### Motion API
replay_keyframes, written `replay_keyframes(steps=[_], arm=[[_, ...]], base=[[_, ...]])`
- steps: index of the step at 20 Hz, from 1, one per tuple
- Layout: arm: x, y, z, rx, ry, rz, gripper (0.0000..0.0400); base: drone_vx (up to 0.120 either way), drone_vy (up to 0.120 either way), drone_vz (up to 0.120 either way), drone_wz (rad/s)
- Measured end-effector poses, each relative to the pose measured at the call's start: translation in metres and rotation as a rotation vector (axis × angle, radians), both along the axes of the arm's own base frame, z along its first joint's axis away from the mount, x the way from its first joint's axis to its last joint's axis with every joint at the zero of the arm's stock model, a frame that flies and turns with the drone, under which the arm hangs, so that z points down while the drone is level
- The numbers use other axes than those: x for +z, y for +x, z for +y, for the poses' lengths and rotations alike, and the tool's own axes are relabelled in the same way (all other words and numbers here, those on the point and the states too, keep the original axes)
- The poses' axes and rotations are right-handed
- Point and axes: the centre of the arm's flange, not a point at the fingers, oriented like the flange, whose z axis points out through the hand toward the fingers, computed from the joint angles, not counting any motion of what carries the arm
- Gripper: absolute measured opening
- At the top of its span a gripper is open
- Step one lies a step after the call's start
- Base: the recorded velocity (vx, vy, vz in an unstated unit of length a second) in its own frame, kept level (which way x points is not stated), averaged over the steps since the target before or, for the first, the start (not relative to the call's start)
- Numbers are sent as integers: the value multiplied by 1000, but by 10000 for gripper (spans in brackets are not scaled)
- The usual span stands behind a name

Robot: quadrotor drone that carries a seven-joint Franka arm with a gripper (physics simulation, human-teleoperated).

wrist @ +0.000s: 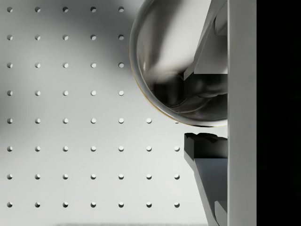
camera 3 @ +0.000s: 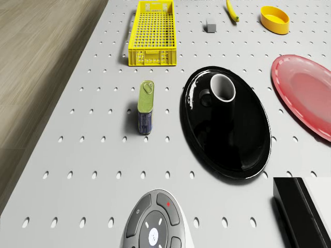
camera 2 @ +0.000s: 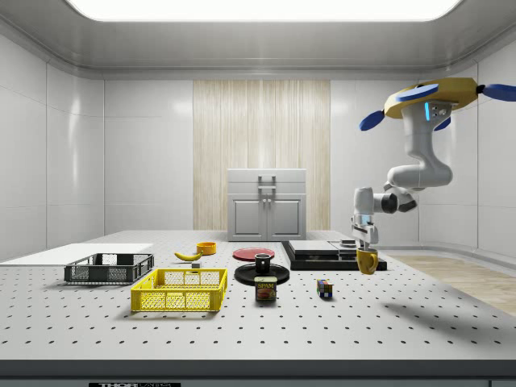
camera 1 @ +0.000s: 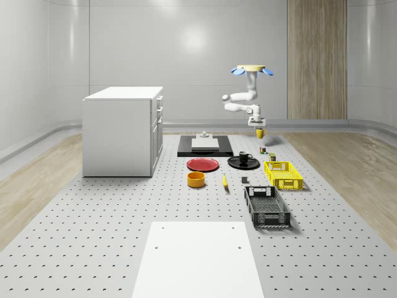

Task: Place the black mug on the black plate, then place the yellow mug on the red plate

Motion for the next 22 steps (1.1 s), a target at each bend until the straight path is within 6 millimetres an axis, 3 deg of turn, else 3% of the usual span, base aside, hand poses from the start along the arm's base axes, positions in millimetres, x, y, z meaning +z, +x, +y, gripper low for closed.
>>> replay_keyframes(steps=[22], arm=[[-1,0,0,0,0,0,110]], base=[[120,-120,0,0]])
